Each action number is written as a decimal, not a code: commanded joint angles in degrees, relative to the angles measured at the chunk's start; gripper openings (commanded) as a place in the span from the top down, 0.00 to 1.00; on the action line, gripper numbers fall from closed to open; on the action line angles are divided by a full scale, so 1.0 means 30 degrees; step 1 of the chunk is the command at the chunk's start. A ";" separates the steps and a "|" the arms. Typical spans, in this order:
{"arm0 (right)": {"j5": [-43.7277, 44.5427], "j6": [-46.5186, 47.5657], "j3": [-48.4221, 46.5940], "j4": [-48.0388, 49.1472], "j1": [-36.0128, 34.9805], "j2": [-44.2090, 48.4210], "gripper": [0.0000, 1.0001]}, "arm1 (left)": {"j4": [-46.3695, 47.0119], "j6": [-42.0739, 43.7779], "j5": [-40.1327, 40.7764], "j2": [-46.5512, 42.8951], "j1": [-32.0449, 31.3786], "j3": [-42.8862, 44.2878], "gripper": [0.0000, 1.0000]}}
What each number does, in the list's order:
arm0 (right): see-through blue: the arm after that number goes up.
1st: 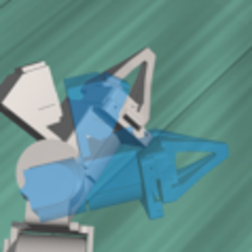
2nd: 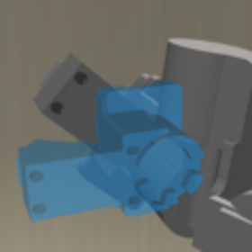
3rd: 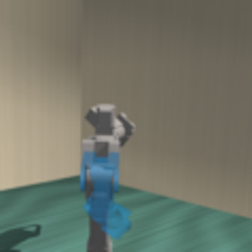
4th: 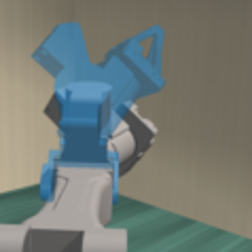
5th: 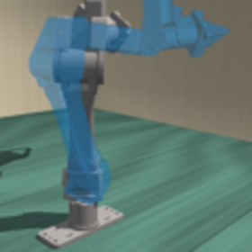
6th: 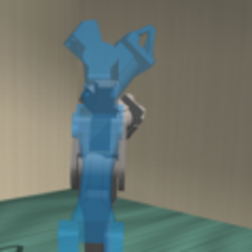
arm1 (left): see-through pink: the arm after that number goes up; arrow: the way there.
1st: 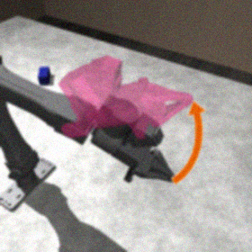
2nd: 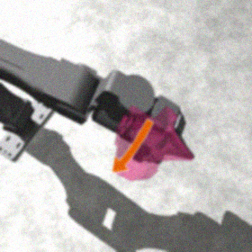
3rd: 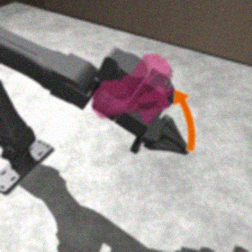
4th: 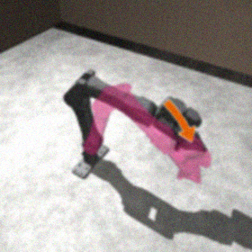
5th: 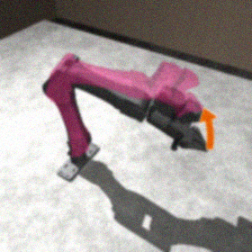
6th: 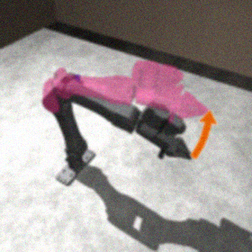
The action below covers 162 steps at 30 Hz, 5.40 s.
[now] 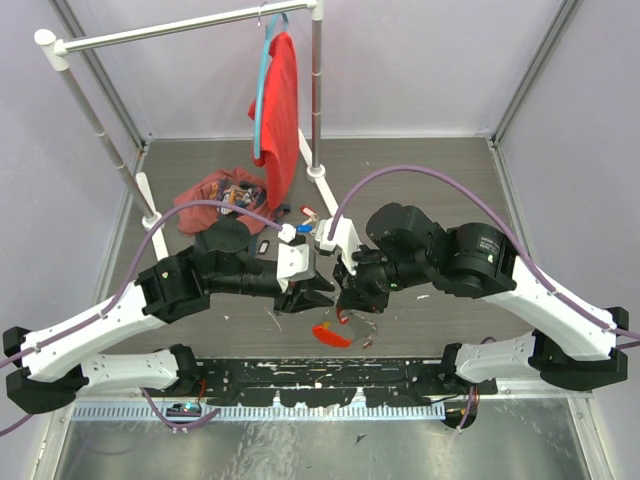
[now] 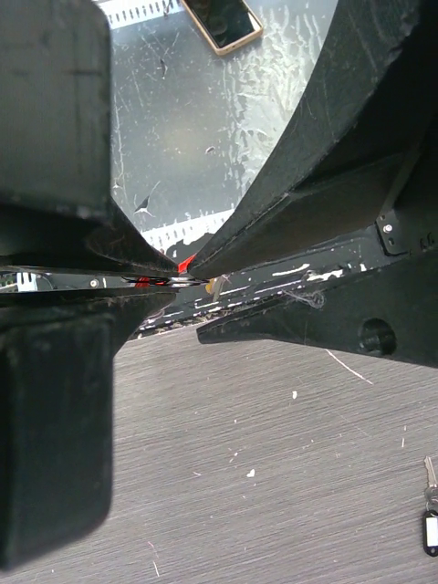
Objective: Put the keys on the keyring
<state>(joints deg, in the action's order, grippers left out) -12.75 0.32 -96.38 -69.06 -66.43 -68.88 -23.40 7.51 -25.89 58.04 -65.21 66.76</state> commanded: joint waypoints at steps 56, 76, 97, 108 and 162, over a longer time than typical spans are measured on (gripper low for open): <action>0.5637 -0.8349 0.6522 1.1077 -0.0062 0.7103 0.65 | 0.9031 -0.5304 0.5251 -0.3481 -0.0427 -0.5004 1.00; 0.6185 -0.9011 0.6638 1.0841 -0.0063 0.6424 0.74 | 0.8854 -0.5080 0.5152 -0.3409 -0.0414 -0.4736 1.00; 0.7083 -0.9296 0.6699 1.0333 -0.0062 0.6370 0.99 | 0.8707 -0.4926 0.5166 -0.3589 -0.0419 -0.4732 1.00; 0.7212 -0.9596 0.6891 0.9845 -0.0063 0.6480 0.99 | 0.8678 -0.4842 0.5220 -0.3514 -0.0419 -0.4577 1.00; 0.5359 -0.4637 0.6360 1.1048 -0.0055 0.7065 0.61 | 0.8532 -0.4926 0.3611 -0.3781 -0.0412 -0.4284 1.00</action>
<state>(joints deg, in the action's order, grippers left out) 6.68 -19.81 -75.70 -41.87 -66.41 -49.47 -0.32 -7.53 -12.82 47.33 -66.22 52.16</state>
